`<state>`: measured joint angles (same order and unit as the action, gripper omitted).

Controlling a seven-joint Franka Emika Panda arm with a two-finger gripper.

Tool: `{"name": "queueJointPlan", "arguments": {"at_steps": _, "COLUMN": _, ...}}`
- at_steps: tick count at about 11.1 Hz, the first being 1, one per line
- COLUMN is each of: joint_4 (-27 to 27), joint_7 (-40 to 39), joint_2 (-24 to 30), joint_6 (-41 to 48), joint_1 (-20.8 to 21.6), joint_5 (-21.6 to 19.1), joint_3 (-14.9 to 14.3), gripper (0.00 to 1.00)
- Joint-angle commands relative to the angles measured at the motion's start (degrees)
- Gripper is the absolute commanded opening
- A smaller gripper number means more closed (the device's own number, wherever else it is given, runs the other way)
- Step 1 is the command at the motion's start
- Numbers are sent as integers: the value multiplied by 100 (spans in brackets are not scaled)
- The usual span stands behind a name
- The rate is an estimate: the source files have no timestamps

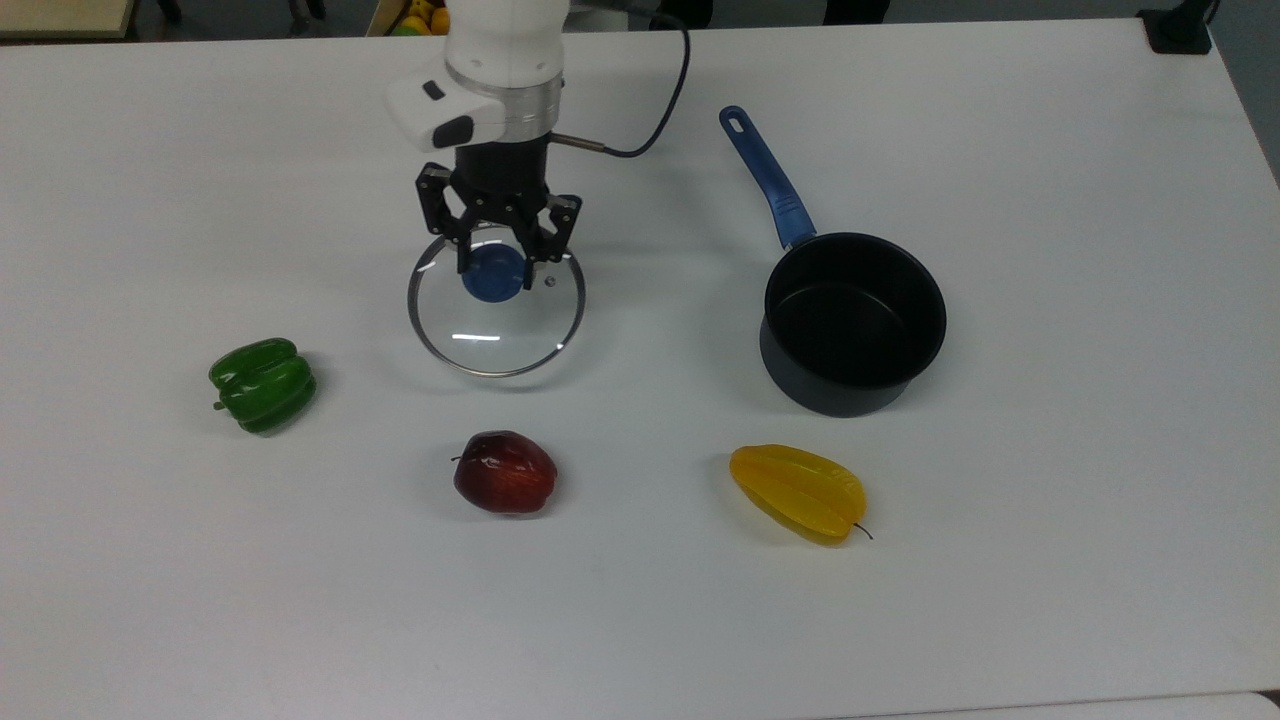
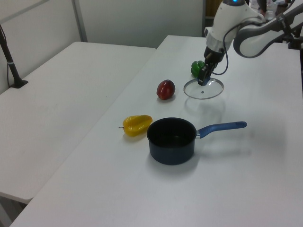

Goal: Open lid
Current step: 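Lower the glass lid onto the table beside the red apple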

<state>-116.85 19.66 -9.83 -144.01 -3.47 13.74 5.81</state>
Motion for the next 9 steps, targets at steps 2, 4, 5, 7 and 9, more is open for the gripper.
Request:
{"name": "queueJointPlan", "arguments": {"at_steps": 2, "joint_4": -285, "joint_7": -164, "joint_2": -290, "joint_6": -1031, "joint_1": -225, "joint_5": 111, "joint_3": 35, "gripper": 40}}
{"name": "queueJointPlan", "arguments": {"at_steps": 4, "joint_4": -242, "joint_7": -164, "joint_2": -493, "joint_6": -1260, "joint_1": -225, "joint_5": 129, "joint_3": 35, "gripper": 40}}
{"name": "queueJointPlan", "arguments": {"at_steps": 5, "joint_4": -224, "joint_7": -164, "joint_2": -607, "joint_6": -1340, "joint_1": -225, "joint_5": 129, "joint_3": 35, "gripper": 41}}
{"name": "queueJointPlan", "arguments": {"at_steps": 7, "joint_4": -171, "joint_7": -155, "joint_2": -687, "joint_6": -1411, "joint_1": -225, "joint_5": 129, "joint_3": 35, "gripper": 44}}
{"name": "queueJointPlan", "arguments": {"at_steps": 9, "joint_4": -145, "joint_7": -147, "joint_2": -679, "joint_6": -1393, "joint_1": -225, "joint_5": 120, "joint_3": 35, "gripper": 100}}
